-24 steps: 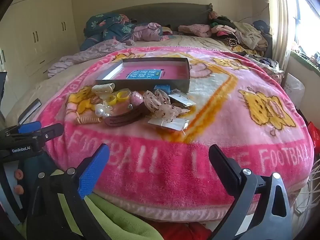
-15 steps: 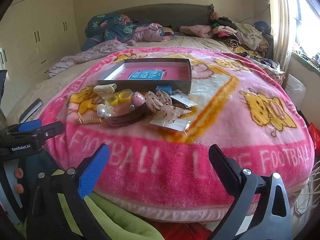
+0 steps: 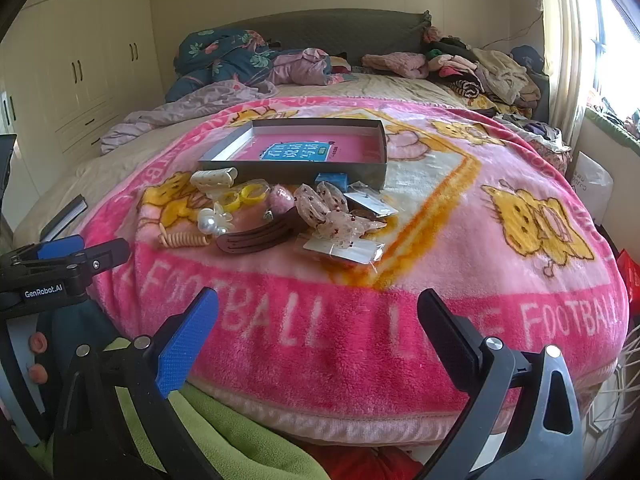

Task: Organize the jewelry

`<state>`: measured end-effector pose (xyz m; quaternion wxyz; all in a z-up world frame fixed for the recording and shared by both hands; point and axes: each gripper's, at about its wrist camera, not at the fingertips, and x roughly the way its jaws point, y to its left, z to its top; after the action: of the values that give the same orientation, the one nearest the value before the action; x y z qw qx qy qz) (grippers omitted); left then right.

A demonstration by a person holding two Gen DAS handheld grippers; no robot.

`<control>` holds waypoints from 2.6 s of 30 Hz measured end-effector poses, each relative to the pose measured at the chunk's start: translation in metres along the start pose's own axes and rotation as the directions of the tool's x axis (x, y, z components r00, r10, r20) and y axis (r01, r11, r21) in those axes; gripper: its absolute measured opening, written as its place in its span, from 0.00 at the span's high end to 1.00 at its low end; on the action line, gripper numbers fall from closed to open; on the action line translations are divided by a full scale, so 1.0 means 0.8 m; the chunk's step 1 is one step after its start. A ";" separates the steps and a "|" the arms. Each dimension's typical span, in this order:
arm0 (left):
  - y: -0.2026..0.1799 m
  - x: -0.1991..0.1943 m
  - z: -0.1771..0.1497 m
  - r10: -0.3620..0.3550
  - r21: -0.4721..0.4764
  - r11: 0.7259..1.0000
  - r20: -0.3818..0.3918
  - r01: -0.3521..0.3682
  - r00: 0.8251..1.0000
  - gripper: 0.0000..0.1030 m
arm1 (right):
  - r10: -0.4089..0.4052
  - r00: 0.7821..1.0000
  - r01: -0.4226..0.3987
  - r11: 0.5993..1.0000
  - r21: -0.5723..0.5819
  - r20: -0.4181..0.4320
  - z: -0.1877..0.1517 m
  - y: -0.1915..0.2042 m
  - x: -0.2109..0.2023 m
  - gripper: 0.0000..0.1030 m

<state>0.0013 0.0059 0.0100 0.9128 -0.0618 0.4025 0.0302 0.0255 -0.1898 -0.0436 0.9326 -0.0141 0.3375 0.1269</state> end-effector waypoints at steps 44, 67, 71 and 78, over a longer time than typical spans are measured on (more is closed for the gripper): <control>0.012 -0.003 0.008 0.002 -0.018 1.000 0.004 -0.002 1.000 0.10 | 0.026 1.000 -0.026 0.999 -0.021 -0.004 0.001 0.006 0.003 0.06; 0.059 0.027 0.034 0.017 -0.113 0.993 -0.011 -0.019 1.000 0.10 | 0.091 0.995 -0.093 0.994 -0.058 -0.044 0.050 0.008 0.069 0.06; 0.058 0.041 0.046 0.020 -0.113 0.993 -0.025 -0.023 0.999 0.10 | 0.082 0.996 -0.084 0.995 -0.055 -0.043 0.057 0.003 0.078 0.06; 0.043 0.068 0.070 0.012 -0.082 0.996 -0.045 -0.016 0.999 0.10 | 0.056 0.998 -0.057 0.997 -0.048 -0.038 0.067 -0.009 0.097 0.06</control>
<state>0.0753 0.0480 0.0037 0.9000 -0.0974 0.4216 0.0519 0.1181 -0.1734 -0.0517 0.9217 -0.0297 0.3515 0.1612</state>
